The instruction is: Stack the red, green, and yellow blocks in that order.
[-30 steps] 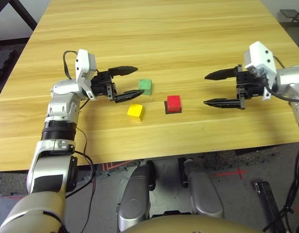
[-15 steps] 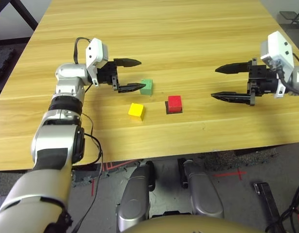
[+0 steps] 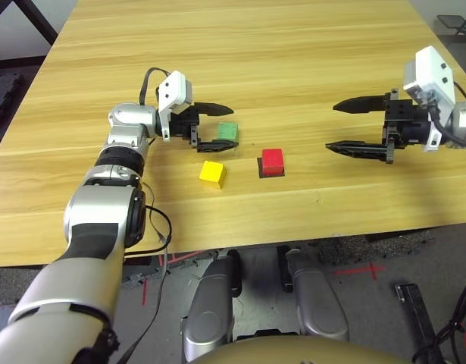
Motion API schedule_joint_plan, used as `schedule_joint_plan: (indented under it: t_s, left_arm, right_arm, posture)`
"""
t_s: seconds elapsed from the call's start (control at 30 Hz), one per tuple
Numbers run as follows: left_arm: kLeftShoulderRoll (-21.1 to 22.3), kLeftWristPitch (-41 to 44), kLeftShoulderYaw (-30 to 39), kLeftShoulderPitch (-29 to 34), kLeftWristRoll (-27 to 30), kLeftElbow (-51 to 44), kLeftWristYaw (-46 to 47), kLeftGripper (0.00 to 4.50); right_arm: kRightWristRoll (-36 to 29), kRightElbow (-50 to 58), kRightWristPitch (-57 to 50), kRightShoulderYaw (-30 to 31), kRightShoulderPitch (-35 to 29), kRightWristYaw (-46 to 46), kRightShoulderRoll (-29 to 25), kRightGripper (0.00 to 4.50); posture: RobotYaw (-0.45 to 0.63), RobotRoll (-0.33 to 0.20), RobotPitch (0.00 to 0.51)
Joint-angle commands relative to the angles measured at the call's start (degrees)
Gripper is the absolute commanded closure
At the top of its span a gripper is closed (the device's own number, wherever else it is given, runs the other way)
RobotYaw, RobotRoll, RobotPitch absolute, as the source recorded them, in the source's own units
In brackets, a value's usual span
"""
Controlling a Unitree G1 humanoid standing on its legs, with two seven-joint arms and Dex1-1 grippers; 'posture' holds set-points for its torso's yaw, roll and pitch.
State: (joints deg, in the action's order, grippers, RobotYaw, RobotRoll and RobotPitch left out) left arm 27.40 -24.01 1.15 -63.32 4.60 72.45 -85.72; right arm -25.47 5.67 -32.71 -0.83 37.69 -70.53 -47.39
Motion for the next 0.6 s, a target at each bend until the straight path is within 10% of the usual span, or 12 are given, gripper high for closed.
schedule_joint_plan:
  t_s: [0.03,0.6]
  left_arm:
    - [0.0,-0.6,-0.4,-0.7,-2.0,1.3,0.8,0.0]
    - [0.1,-1.4,-0.7,-0.1,-7.3,2.7,5.9,0.0]
  right_arm:
    - [-0.6,0.9,-0.2,0.0,0.0,0.1,-0.6,0.02]
    - [-0.8,1.3,0.0,0.6,-0.1,0.2,-0.2,0.02]
  posture:
    - [0.12,-0.03,0.243]
    - [0.12,-0.047,0.248]
